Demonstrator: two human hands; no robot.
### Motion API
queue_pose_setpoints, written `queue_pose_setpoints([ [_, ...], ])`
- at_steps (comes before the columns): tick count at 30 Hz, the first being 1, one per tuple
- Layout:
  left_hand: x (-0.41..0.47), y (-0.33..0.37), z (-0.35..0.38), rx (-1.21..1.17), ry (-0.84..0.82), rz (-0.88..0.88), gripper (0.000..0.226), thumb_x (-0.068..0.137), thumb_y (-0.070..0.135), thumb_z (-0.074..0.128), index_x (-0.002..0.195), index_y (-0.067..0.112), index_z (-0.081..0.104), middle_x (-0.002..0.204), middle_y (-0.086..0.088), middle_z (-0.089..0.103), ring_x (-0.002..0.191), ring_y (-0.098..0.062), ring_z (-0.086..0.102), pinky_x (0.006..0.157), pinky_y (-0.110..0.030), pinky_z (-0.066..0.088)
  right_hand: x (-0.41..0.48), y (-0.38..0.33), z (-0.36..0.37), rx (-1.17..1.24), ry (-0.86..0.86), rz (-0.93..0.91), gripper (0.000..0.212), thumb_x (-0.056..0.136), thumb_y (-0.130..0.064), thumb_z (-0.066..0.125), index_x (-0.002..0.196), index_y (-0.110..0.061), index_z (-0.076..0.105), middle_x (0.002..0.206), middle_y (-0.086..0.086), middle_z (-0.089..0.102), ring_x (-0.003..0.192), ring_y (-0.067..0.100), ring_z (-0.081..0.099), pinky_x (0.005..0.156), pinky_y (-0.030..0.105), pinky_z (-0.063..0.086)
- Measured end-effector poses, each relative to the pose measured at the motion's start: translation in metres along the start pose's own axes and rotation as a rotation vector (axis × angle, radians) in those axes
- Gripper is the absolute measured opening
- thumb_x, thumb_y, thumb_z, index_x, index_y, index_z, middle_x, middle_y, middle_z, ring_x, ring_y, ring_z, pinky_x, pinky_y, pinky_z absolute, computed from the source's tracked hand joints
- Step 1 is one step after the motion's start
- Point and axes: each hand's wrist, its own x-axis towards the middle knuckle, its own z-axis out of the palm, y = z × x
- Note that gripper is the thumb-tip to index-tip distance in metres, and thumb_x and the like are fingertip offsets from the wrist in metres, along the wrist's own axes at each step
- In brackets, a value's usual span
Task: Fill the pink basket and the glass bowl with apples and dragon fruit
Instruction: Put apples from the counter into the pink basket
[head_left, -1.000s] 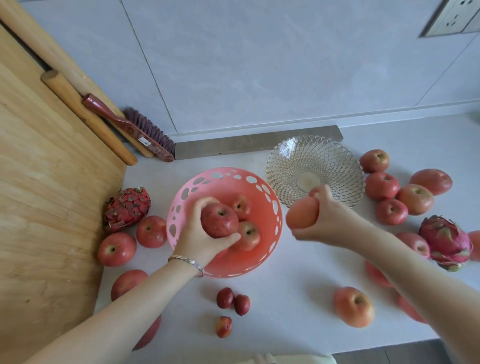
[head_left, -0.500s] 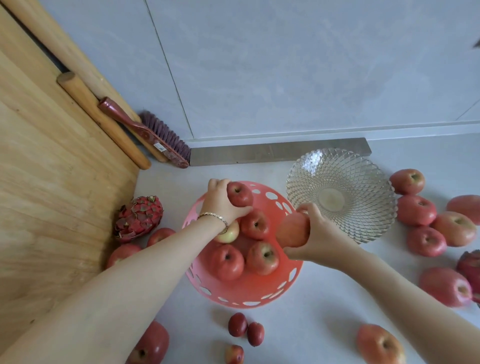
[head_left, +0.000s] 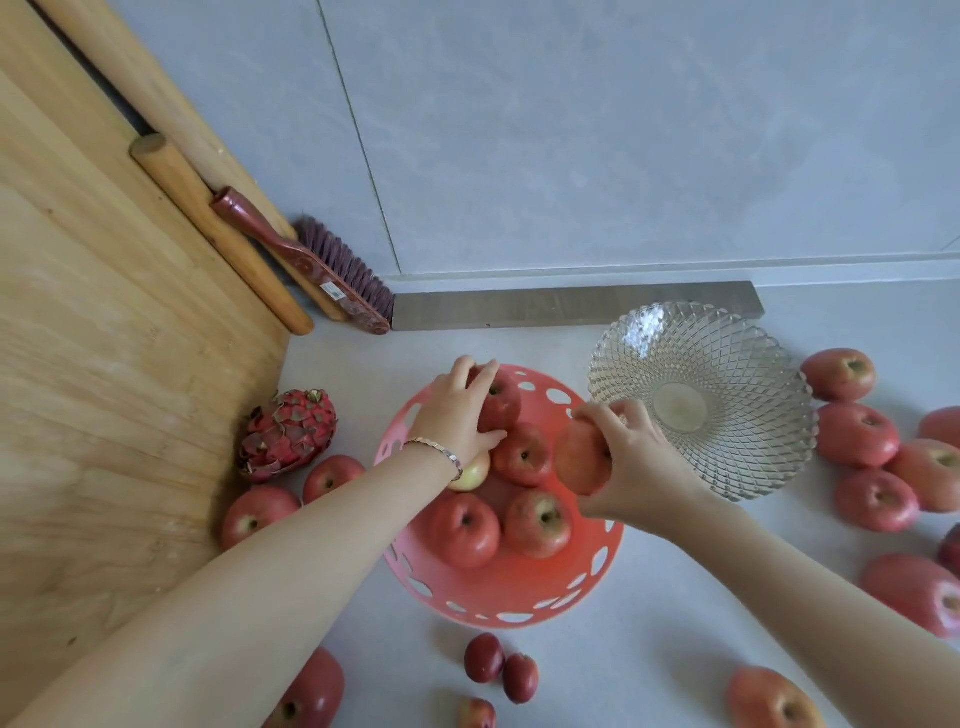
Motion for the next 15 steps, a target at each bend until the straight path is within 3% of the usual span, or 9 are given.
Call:
queue_pose_setpoints([
  [4,0.001,0.004,-0.003,0.09,-0.029,-0.008,0.079,0.076,0.032,0.069,0.141,0.024,0.024,0.138,-0.01,0.028,0.116,-0.031,0.041,0.092,-0.041,0.045,0.009,-0.008,0.004,-0.421,-0.132,-0.101,0.082,0.064,-0.031,0.07,0.136,-0.028,0.03,0.13,0.006,0.034,0.12,0.027,0.036,0.097,0.037,0.04],
  [7,-0.007,0.01,0.0,0.099,-0.003,-0.007,0.077,0.079,0.03,0.064,0.142,0.021,0.02,0.14,-0.015,0.024,0.123,-0.034,0.035,0.103,-0.041,0.035,0.014,-0.007,0.013,-0.601,-0.163,-0.151,0.081,0.066,-0.033,0.07,0.135,-0.023,0.029,0.133,0.008,0.036,0.124,0.027,0.033,0.102,0.037,0.033],
  [9,-0.018,0.012,0.002,0.084,0.082,0.04,0.074,0.075,0.024,0.064,0.14,0.018,0.028,0.141,-0.017,0.028,0.125,-0.037,0.036,0.106,-0.043,0.034,0.013,-0.003,0.018,-0.617,-0.136,-0.154,0.081,0.067,-0.032,0.068,0.136,-0.02,0.028,0.134,0.008,0.037,0.126,0.028,0.033,0.105,0.037,0.03],
  [11,-0.032,0.012,0.005,0.055,0.176,0.113,0.066,0.067,0.016,0.068,0.129,0.013,0.045,0.132,-0.017,0.043,0.117,-0.038,0.046,0.101,-0.046,0.042,0.009,0.0,0.027,-0.602,-0.074,-0.164,0.086,0.064,-0.032,0.069,0.138,-0.017,0.029,0.136,0.011,0.041,0.127,0.032,0.037,0.106,0.042,0.03],
  [13,-0.046,0.014,0.012,0.061,0.224,0.206,0.052,0.063,0.019,0.071,0.113,0.01,0.058,0.122,-0.014,0.056,0.109,-0.034,0.056,0.094,-0.046,0.048,0.007,0.004,0.04,-0.542,0.032,-0.177,0.093,0.049,-0.038,0.075,0.13,-0.012,0.039,0.125,0.016,0.055,0.114,0.035,0.055,0.096,0.048,0.045],
  [15,-0.059,0.016,0.022,0.088,0.176,0.301,0.044,0.069,0.033,0.06,0.109,0.012,0.063,0.123,-0.01,0.06,0.115,-0.03,0.056,0.1,-0.05,0.043,0.006,0.008,0.05,-0.421,0.197,-0.231,0.065,0.057,-0.038,0.07,0.112,-0.011,0.047,0.103,0.013,0.063,0.093,0.032,0.065,0.084,0.043,0.053],
])
